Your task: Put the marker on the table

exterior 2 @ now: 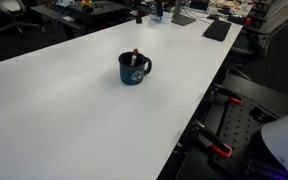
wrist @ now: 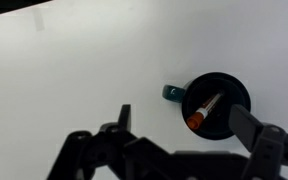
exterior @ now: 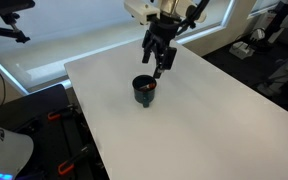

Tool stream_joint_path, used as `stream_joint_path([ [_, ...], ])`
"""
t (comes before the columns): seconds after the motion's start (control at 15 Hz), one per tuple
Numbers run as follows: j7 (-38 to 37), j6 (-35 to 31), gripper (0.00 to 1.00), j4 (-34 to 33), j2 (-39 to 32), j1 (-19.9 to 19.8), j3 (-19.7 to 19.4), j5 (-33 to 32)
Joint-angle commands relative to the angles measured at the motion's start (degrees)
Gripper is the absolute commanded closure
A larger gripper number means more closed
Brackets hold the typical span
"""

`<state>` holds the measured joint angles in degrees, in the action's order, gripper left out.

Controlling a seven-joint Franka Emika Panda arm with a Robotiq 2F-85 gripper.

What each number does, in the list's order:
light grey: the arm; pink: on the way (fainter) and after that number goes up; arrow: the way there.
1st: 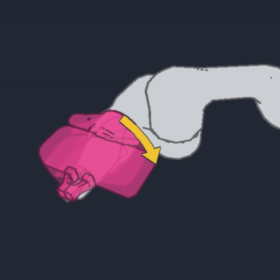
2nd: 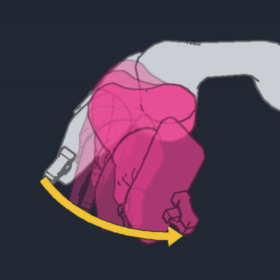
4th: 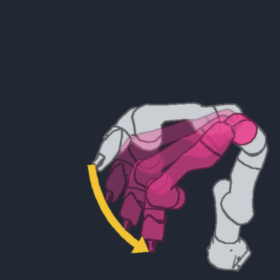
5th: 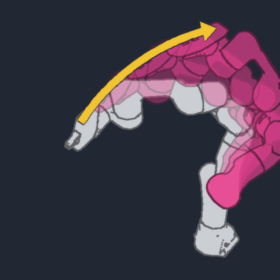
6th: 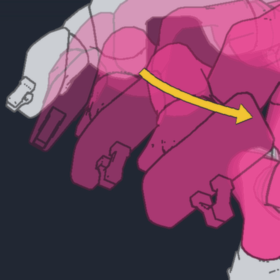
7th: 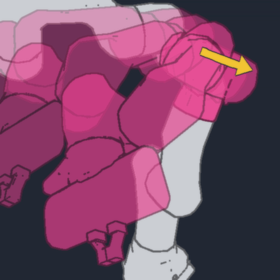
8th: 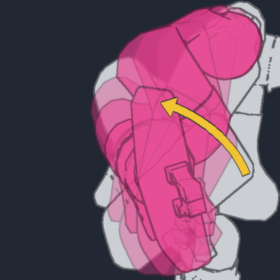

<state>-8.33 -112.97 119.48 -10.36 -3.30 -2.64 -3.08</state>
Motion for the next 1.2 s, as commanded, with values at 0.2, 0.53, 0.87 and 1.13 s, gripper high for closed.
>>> stream_joint_path([
  [0.2, 2.70, 0.17, 0.00, -2.43, -3.45, 0.51, 0.20, 1.89],
  [0.53, 2.71, 0.17, 0.00, -2.65, -4.25, 0.55, 0.05, 1.95],
  [0.87, 4.08, 0.77, 0.00, -4.91, -6.62, 0.05, 0.01, 2.61],
  [1.13, 4.82, 1.07, 0.00, -7.84, -9.35, -0.11, 0.28, 3.00],
])
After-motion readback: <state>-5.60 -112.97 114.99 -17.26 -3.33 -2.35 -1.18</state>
